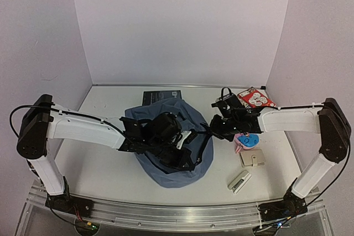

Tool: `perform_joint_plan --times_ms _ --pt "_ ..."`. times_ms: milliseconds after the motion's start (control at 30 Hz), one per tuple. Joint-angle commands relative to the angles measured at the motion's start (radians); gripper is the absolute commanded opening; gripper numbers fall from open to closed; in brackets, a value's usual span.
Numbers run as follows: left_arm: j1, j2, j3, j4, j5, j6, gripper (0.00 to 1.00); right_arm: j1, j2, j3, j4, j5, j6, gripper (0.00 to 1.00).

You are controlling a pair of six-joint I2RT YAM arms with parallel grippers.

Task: Pack the student bag
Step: Unzip the student bag at the center of the board.

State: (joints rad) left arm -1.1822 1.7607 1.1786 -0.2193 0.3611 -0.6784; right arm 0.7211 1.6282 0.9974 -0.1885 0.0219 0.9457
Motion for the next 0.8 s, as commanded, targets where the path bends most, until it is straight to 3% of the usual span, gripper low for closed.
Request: perform_joint_plan --times_ms 0,133,367,400,567,767 --pt "0.016 -0.061 0.018 -0.081 0.005 -0.003 0.0 -0.072 0.016 0.057 0.09 0.049 -0.027 0.0" --pt "0.037 -0.079 0.001 -0.087 0.005 -0.015 0.0 -0.098 -0.024 0.051 0.094 0.022 -0.044 0.01" --pt "0.056 -0.034 0.032 -0.007 0.039 -0.022 0.0 -0.087 -0.179 -0.012 0.101 -0.193 -0.043 0.5" --pt "0.057 -0.029 0.036 0.005 0.041 -0.025 0.0 -0.079 -0.205 -0.045 0.102 -0.211 -0.026 0.54" --pt "0.061 -0.018 0.026 0.073 0.054 -0.045 0.0 0.003 -0.32 -0.2 0.128 -0.269 0.102 0.59" --pt "0.061 -0.019 0.009 0.091 0.064 -0.053 0.0 0.086 -0.437 -0.39 0.29 -0.324 0.308 0.71"
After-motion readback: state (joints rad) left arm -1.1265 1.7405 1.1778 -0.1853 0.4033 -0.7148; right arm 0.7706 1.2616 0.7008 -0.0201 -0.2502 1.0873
